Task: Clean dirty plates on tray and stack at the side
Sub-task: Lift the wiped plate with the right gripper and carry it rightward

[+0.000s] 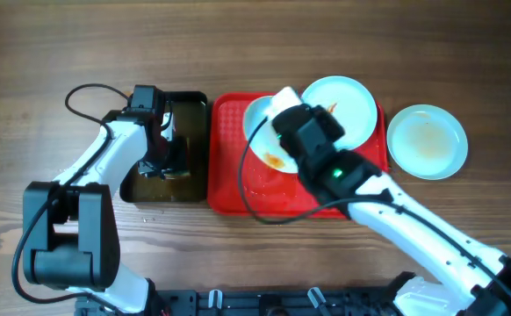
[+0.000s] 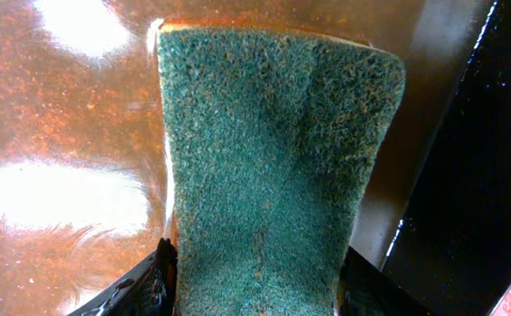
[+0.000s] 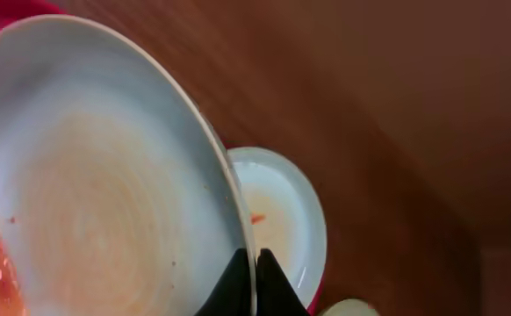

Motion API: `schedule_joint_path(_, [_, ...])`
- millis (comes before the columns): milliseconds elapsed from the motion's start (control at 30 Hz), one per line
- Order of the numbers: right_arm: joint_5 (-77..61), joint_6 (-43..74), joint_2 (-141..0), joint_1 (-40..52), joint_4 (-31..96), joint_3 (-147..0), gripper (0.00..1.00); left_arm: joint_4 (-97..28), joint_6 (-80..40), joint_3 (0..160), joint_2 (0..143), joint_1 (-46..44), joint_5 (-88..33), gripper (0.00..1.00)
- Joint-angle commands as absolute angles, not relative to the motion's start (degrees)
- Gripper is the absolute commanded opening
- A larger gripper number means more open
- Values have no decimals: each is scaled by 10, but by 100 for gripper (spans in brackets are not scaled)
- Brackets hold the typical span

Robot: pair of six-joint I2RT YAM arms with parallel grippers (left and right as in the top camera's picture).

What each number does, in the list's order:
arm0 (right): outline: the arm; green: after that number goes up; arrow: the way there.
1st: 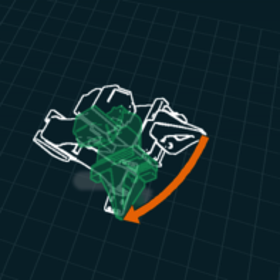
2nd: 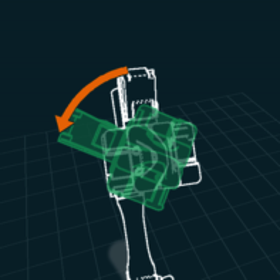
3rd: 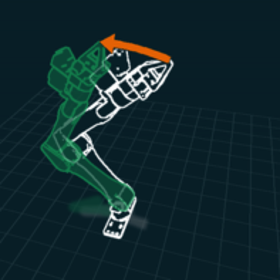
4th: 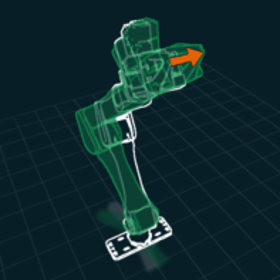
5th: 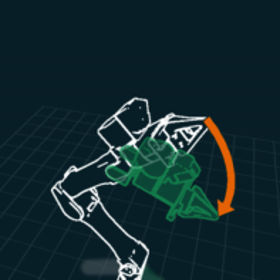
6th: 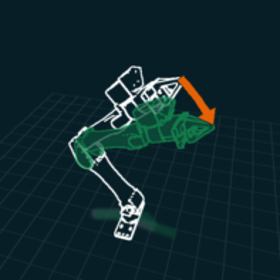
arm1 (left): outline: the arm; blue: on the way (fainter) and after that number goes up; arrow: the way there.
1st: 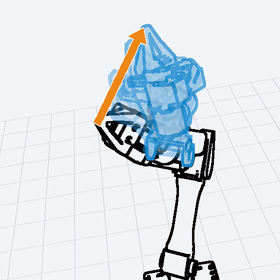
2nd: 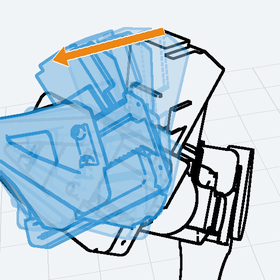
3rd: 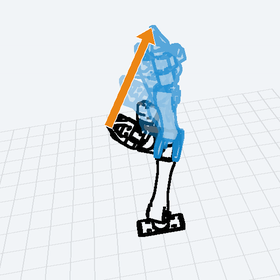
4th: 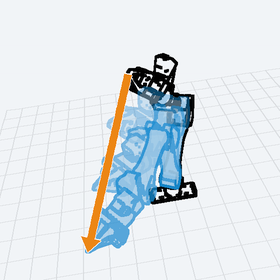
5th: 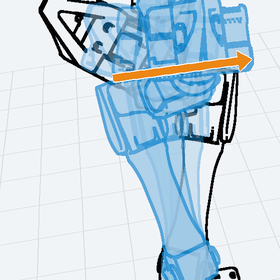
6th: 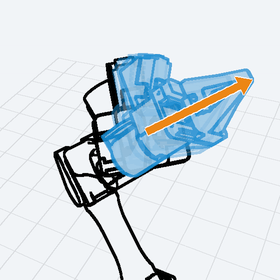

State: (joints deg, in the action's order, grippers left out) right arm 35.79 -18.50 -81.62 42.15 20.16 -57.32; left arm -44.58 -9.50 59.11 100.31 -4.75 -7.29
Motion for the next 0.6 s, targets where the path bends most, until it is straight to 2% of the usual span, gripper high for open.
schedule_joint_path(0, [436, -313, -807, 486, 153, -587, 4, -444, -96, 600, 1007, -48, -70, 54])
schedule_joint_path(133, [494, -411, -807, 510, 96, -587, 4, -444, -96, 600, 1007, -48, -70, 54])
schedule_joint_path(333, [506, -403, -808, 509, 66, -587, 4, -444, -97, 600, 1007, -48, -70, 54])
schedule_joint_path(433, [506, -275, -808, 479, 75, -586, 4, -444, -96, 600, 1007, -48, -70, 54])
schedule_joint_path(500, [488, -115, -808, 430, 118, -586, 4, -444, -96, 600, 1007, -48, -70, 54])
schedule_joint_path(533, [423, 10, -808, 381, 176, -586, 4, -444, -97, 600, 1007, -48, -70, 54])
schedule_joint_path(567, [377, 66, -808, 349, 208, -586, 4, -444, -96, 600, 1007, -48, -70, 54])
